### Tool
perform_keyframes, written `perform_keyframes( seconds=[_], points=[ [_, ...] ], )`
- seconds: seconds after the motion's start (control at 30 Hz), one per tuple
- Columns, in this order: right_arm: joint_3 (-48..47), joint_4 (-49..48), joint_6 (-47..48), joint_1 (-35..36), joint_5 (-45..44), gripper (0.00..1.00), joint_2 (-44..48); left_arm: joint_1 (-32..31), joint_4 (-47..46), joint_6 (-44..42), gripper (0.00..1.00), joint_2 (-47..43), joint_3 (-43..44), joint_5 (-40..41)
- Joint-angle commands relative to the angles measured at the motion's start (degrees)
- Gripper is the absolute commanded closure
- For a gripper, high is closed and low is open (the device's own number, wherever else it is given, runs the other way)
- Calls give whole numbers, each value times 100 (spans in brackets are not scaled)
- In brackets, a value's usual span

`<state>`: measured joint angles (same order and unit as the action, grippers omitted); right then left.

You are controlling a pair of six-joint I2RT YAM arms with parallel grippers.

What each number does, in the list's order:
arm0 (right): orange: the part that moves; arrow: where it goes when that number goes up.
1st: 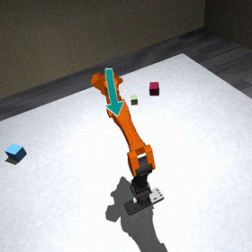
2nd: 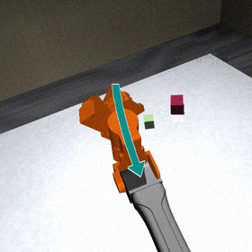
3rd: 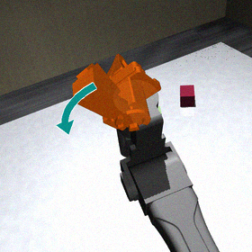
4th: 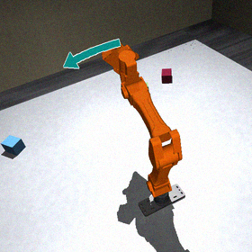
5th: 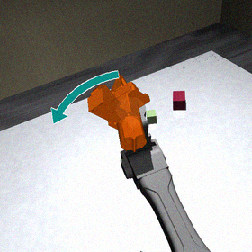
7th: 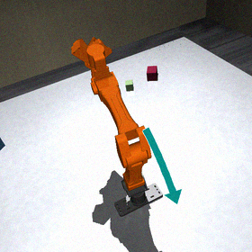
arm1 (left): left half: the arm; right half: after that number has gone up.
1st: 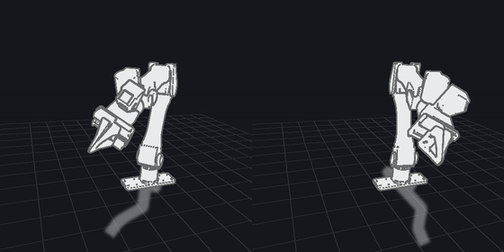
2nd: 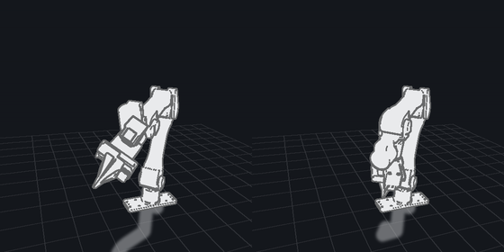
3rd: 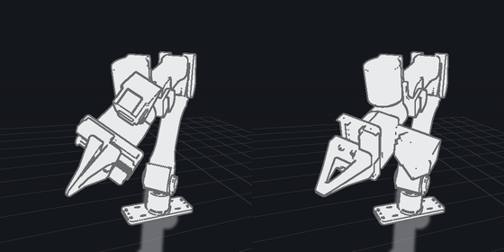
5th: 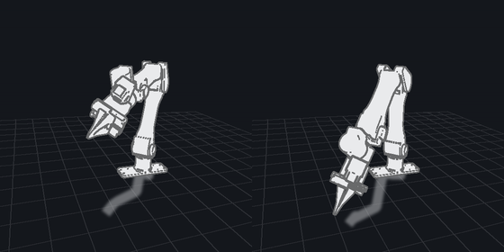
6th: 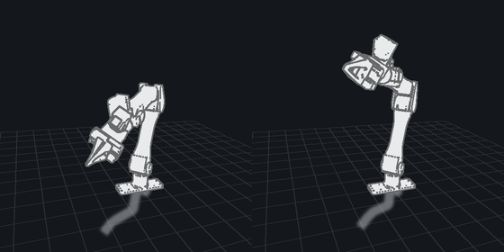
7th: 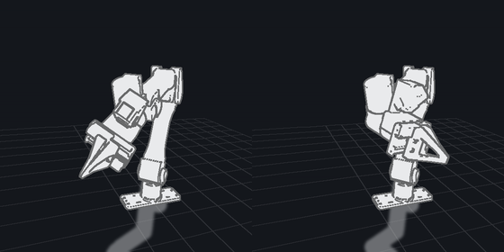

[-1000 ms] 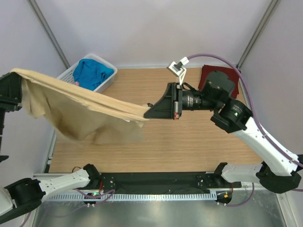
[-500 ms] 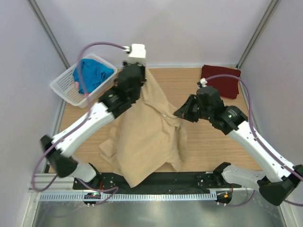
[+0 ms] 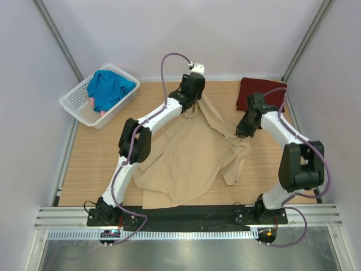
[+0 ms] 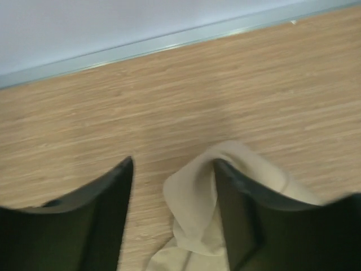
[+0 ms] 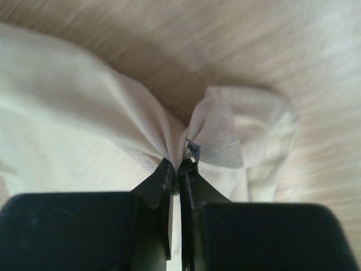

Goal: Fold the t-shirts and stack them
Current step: Flatten the tshirt out

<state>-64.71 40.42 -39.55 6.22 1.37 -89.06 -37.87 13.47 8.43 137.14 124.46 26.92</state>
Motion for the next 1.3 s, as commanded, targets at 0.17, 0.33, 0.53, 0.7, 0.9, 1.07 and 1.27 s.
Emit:
perform_keyframes(
  seconds=[0.17,0.33,0.53,0.7,0.9,1.07,1.27],
  points=[
    [-1474,791,1309,-253,-997,60,-1079,359,1771,852,26,-1214,440,429],
    [-1072,950,1362,-253,-902,51,-509,236,2195,2003,43,-3217,-2277,-271],
    [-167,950,1354,-157,-216,50,431,-396,2458,2848,55,-4457,-4349,-1223],
    [923,818,835,-95,601,57,1038,-608,2133,3752,55,-4548,-5607,-2136],
    [1891,713,782,-77,724,77,1443,-599,2491,3754,75,-3371,-5461,-2587],
    [2445,598,721,-42,891,85,1707,-345,2686,3561,75,-2869,-5152,-2270],
    [2533,546,536,231,892,79,1576,25,2783,3131,76,-2631,-4705,-2244]
  ],
)
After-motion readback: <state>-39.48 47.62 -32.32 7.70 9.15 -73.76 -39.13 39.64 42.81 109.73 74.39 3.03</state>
